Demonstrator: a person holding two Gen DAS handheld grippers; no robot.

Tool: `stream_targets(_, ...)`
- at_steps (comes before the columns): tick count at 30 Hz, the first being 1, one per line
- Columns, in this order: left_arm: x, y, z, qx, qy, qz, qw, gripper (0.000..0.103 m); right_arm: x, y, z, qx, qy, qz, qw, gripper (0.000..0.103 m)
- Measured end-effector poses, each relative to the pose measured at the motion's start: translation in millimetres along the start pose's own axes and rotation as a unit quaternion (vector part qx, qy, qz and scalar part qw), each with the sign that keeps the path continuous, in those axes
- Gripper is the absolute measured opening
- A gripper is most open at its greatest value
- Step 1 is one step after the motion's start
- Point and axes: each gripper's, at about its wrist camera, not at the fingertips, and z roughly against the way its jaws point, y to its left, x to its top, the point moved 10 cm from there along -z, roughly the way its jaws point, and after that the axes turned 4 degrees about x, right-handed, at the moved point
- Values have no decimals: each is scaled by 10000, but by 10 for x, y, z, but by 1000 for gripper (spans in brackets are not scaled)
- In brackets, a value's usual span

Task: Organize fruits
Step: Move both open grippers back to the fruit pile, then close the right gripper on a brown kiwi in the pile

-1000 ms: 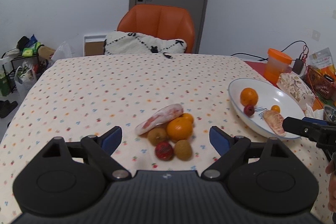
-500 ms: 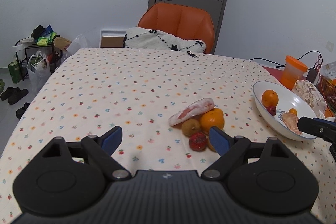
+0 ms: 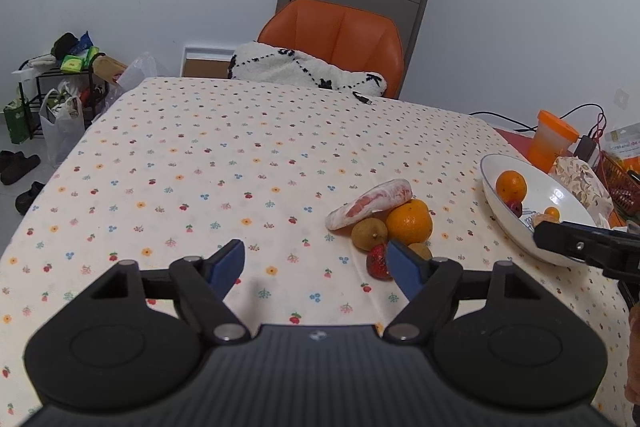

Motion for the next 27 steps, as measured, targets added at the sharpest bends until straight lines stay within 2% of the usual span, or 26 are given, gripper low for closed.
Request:
stream_targets(3, -20, 18, -30, -31, 36, 22, 10000, 71, -25, 52, -63, 30, 83, 22, 10000, 70)
stream_targets(5, -36, 34, -55, -62, 85, 53, 9999, 66, -45, 86, -114, 57, 162, 23, 9998, 65)
stream_targets(15, -84, 78, -128, -179, 152, 148, 9996, 52, -167, 290, -372, 314, 523, 148, 9980, 55)
stream_targets(23, -108, 67, -188, -272, 242, 202, 9991, 50, -233, 445, -513, 573, 739, 258, 9953, 45)
stream_targets(27, -108, 61, -210, -262, 239, 223, 9991, 46, -253, 483, -580, 645, 832, 261, 9941, 44)
